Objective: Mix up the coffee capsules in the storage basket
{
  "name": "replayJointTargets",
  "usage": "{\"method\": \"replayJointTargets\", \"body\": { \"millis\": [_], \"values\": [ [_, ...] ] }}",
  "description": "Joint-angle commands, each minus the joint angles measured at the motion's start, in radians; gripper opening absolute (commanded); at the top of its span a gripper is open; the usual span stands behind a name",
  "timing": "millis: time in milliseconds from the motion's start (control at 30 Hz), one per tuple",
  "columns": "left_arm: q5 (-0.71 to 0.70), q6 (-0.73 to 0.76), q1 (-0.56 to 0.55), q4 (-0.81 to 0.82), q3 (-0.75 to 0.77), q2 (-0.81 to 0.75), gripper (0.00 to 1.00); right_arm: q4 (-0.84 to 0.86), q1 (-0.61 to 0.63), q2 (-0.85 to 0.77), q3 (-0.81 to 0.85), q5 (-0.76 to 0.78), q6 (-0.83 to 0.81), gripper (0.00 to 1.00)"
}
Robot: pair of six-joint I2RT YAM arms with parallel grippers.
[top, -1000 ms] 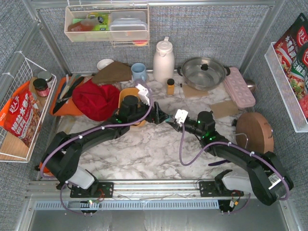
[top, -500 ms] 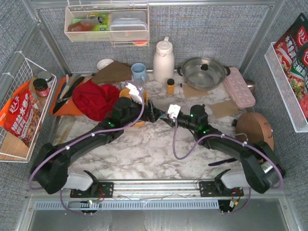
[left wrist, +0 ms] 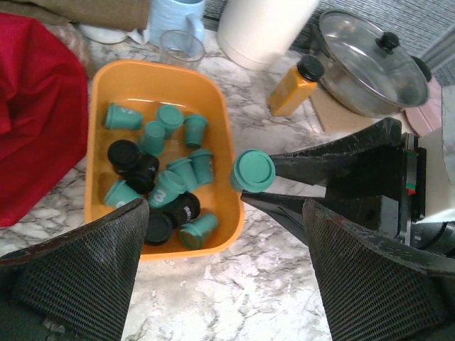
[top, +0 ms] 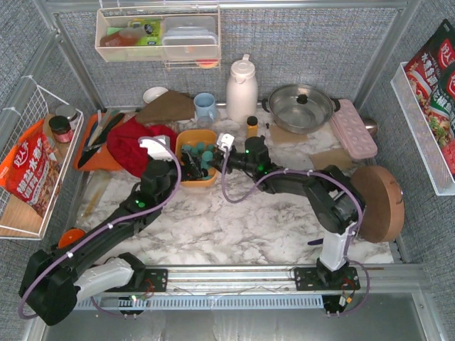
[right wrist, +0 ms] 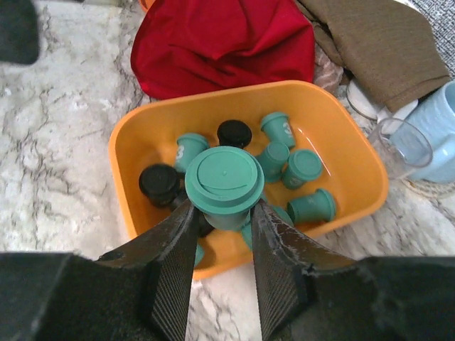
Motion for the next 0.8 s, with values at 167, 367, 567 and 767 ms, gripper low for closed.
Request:
{"method": "replayJointTargets", "body": {
  "millis": [167, 367, 567, 767],
  "values": [
    [-0.080, 0.008, 0.015, -0.004, -0.028, -0.037, 0.99, 0.074, 0.021, 0.074, 0.053, 0.052, 0.111, 0.76],
    [-0.107, 0.028, 0.021, 0.009, -0.045, -0.036, 0.99, 0.009, 0.020, -0.081, -0.049, 0.150, 0.111, 0.85],
    [-0.196, 0.166, 0.025, 0.192, -0.169, -0.026, 1.00, -0.169, 0.019, -0.345, -0.218, 0.557, 0.195, 0.99],
    [-0.347, 0.361, 0.041, 0.512, -0.326, 0.008, 1.00, -0.436, -0.039, -0.577, -0.331, 0.992, 0.183, 0.99]
  ]
}}
